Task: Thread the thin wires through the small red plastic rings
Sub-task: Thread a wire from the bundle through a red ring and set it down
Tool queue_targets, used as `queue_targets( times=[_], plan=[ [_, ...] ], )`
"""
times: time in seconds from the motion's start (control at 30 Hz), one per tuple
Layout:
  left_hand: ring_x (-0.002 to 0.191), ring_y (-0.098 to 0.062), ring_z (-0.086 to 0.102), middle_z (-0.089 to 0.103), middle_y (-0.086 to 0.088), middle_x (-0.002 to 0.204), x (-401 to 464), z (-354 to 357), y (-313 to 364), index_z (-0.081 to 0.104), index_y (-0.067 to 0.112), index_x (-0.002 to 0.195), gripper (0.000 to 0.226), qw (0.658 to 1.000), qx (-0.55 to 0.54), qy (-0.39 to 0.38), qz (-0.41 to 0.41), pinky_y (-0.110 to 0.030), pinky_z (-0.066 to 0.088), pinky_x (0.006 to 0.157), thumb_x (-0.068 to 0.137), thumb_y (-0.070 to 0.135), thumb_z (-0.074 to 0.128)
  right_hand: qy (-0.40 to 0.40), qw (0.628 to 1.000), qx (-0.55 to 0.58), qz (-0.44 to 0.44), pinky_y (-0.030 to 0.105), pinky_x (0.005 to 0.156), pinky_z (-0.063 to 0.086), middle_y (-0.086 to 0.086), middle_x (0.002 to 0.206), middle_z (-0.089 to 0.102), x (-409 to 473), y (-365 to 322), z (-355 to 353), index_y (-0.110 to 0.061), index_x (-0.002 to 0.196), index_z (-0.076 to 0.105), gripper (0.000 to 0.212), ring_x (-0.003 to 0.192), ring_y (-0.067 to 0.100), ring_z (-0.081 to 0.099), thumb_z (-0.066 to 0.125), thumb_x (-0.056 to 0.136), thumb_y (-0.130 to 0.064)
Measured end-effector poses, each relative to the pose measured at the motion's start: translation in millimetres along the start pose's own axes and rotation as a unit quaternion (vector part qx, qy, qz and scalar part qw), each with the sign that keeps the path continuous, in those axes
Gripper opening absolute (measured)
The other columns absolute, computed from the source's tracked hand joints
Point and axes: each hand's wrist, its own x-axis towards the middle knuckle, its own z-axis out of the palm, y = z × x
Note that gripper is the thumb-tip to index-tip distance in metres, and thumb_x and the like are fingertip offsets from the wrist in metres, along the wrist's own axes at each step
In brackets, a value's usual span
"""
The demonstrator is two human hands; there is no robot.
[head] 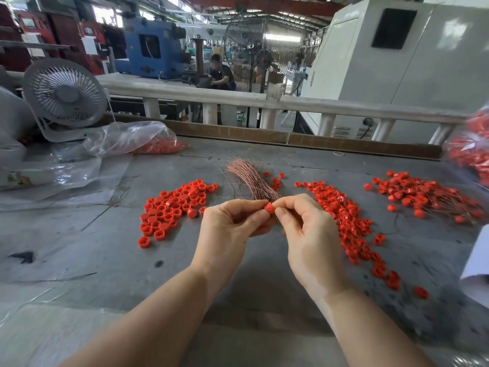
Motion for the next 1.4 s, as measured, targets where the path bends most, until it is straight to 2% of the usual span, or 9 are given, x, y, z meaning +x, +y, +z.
queue_targets(
  times=[0.13,0.3,0.37,0.43,0.53,0.7,0.93,1.27,1.4],
  plan=[
    [0.071,-0.012,0.07,0.073,-0.002,0.074,1.3,-0.4,-1.1,0.068,0.002,0.092,0.019,1.0,-0.003,0.012,-0.003,-0.017,0.054,0.064,0.082,-0.01,0.057,-0.005,0.999,-0.023,-0.032,0.02,0.07,0.044,-0.001,0.079,0.06,-2.9,-2.4,3.7,-0.007,0.083,0.067,0.012,0.074,0.011,0.055,0.055,0.085,-0.005],
    [0.074,-0.014,0.07,0.074,-0.006,0.079,3.6,-0.6,-3.2,0.069,0.006,0.09,0.02,0.998,-0.045,0.006,-0.036,-0.018,0.054,0.066,0.083,-0.007,0.056,0.018,0.997,-0.053,-0.057,0.016,0.073,0.043,0.004,0.081,0.063,-4.5,-1.9,5.4,-0.003,0.086,0.068,0.013,0.078,0.015,0.059,0.056,0.086,-0.003],
    [0.075,-0.014,0.069,0.074,-0.008,0.081,4.6,-1.5,-4.2,0.07,0.008,0.089,0.016,0.996,-0.063,-0.007,-0.058,-0.019,0.055,0.068,0.076,0.001,0.064,0.011,0.997,-0.053,-0.052,0.016,0.074,0.043,0.004,0.083,0.063,-4.0,-0.1,3.1,-0.004,0.087,0.068,0.014,0.079,0.015,0.059,0.055,0.087,-0.001],
    [0.074,-0.014,0.068,0.073,-0.009,0.083,5.8,-3.8,-5.5,0.071,0.008,0.088,0.026,0.995,-0.067,-0.023,-0.067,-0.021,0.055,0.069,0.062,0.014,0.072,-0.002,0.998,-0.047,-0.048,0.017,0.074,0.044,0.003,0.083,0.063,-3.8,0.1,1.6,-0.006,0.086,0.068,0.016,0.08,0.013,0.058,0.053,0.086,0.0],
    [0.064,-0.011,0.064,0.07,-0.005,0.074,8.7,-8.2,-7.4,0.071,0.01,0.08,0.028,0.995,-0.067,-0.031,-0.073,-0.023,0.055,0.068,0.053,0.02,0.075,-0.025,1.0,-0.006,-0.017,0.015,0.069,0.044,-0.003,0.078,0.064,-3.1,-1.1,1.5,-0.011,0.083,0.068,0.018,0.073,0.005,0.057,0.057,0.086,0.003],
    [0.059,-0.011,0.063,0.07,-0.006,0.068,12.4,-10.8,-8.8,0.067,0.006,0.081,0.017,0.989,-0.109,-0.023,-0.095,-0.02,0.054,0.06,0.065,0.012,0.066,-0.019,0.992,0.102,0.069,0.018,0.06,0.047,-0.009,0.069,0.065,-0.6,-1.2,-0.2,-0.024,0.08,0.063,0.03,0.065,0.003,0.06,0.05,0.091,0.001],
    [0.055,-0.006,0.058,0.064,0.0,0.062,11.8,-8.5,-9.6,0.066,0.005,0.087,0.017,0.991,-0.078,-0.024,-0.106,-0.017,0.052,0.059,0.089,0.001,0.05,-0.002,0.991,0.084,0.102,0.024,0.06,0.042,-0.007,0.067,0.062,0.0,3.1,0.2,-0.027,0.079,0.061,0.03,0.063,0.003,0.056,0.051,0.091,-0.001],
    [0.056,-0.006,0.056,0.065,0.0,0.064,10.4,-8.1,-9.2,0.067,0.009,0.082,0.016,0.997,-0.001,-0.031,-0.069,-0.017,0.049,0.058,0.087,-0.001,0.055,-0.01,0.996,0.03,0.082,0.021,0.069,0.049,-0.018,0.071,0.061,-0.5,0.5,-1.1,-0.033,0.079,0.06,0.031,0.071,0.001,0.059,0.054,0.09,-0.005],
    [0.056,-0.008,0.056,0.066,-0.003,0.065,8.9,-7.0,-6.6,0.069,0.009,0.081,0.015,0.998,0.032,-0.041,-0.044,-0.017,0.05,0.058,0.083,-0.002,0.06,-0.012,0.996,0.034,0.086,0.028,0.075,0.052,-0.017,0.077,0.065,-0.7,-0.3,-1.2,-0.028,0.081,0.062,0.025,0.077,0.002,0.061,0.055,0.09,-0.005]
  ],
)
